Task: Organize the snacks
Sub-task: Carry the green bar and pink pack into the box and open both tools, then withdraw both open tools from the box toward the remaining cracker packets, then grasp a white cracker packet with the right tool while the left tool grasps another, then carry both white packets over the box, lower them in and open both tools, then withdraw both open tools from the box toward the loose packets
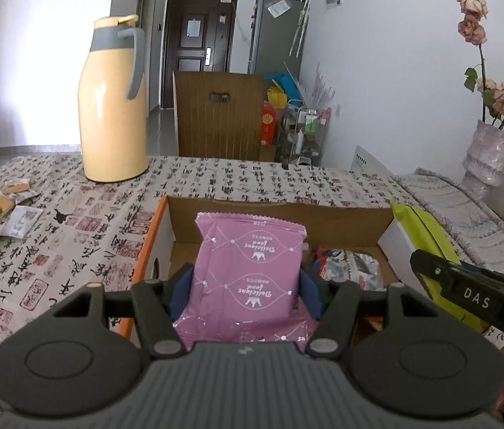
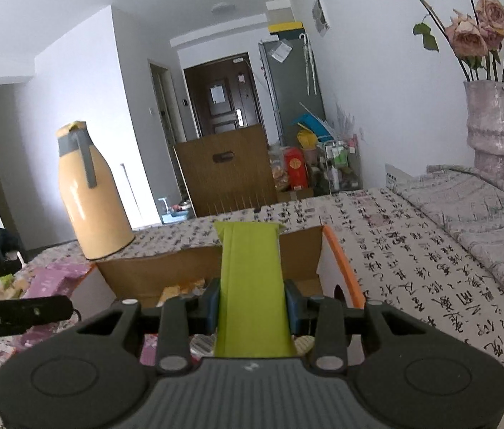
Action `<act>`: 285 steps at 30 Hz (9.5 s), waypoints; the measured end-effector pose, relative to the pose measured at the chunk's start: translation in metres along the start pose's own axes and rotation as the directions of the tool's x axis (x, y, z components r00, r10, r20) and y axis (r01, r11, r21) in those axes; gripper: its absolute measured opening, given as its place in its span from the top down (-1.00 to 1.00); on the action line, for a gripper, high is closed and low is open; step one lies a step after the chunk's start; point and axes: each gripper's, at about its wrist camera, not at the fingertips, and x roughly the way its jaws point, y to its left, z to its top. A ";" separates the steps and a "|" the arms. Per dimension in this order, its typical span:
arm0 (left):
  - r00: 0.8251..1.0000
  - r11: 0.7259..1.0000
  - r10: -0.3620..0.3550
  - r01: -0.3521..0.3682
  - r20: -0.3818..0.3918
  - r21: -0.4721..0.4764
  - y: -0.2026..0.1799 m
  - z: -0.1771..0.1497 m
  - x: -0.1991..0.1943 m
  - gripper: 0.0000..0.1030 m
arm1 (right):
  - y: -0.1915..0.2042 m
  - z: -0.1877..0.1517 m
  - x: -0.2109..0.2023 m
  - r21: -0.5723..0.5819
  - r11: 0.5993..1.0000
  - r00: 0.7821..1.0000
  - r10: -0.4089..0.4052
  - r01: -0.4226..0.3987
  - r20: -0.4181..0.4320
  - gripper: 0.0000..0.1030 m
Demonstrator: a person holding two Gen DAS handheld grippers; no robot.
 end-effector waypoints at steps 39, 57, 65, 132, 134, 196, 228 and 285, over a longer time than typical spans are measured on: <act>0.997 0.997 0.070 -0.070 0.021 -0.012 -0.006 0.005 -0.029 -1.00 | 0.004 0.015 -0.048 0.004 0.998 0.994 -0.060 0.060 0.087 -1.00; 0.998 0.998 0.063 -0.064 0.025 0.015 0.000 -0.024 -0.085 -1.00 | 0.009 -0.018 -0.110 -0.059 0.996 0.998 -0.059 0.060 0.032 -1.00; 0.999 0.998 0.049 -0.049 -0.002 0.030 0.006 -0.046 -0.098 -1.00 | 0.008 -0.047 -0.129 -0.097 0.992 0.997 -0.078 0.075 -0.024 -1.00; 0.992 0.996 -0.025 0.035 -0.122 0.083 -0.002 -0.106 -0.110 -1.00 | 0.006 -0.111 -0.163 -0.172 0.981 0.994 -0.094 0.084 -0.052 0.80; 0.991 0.995 -0.034 0.046 -0.132 0.087 -0.006 -0.107 -0.109 -1.00 | 0.005 -0.109 -0.166 -0.166 0.982 0.995 -0.092 0.085 -0.037 0.80; 0.990 0.991 -0.097 0.107 -0.106 0.084 -0.045 -0.092 -0.143 0.37 | 0.007 -0.097 -0.208 -0.099 0.995 0.996 -0.022 0.030 0.082 0.80; 0.999 0.998 -0.041 0.041 0.003 0.041 -0.017 0.006 -0.063 0.37 | 0.047 0.008 -0.087 -0.160 0.987 0.988 0.051 -0.027 0.143 0.80; 0.995 0.996 0.085 -0.086 0.047 0.031 -0.005 -0.001 -0.021 -1.00 | 0.024 0.010 -0.037 -0.067 0.995 0.992 -0.069 0.076 0.110 -1.00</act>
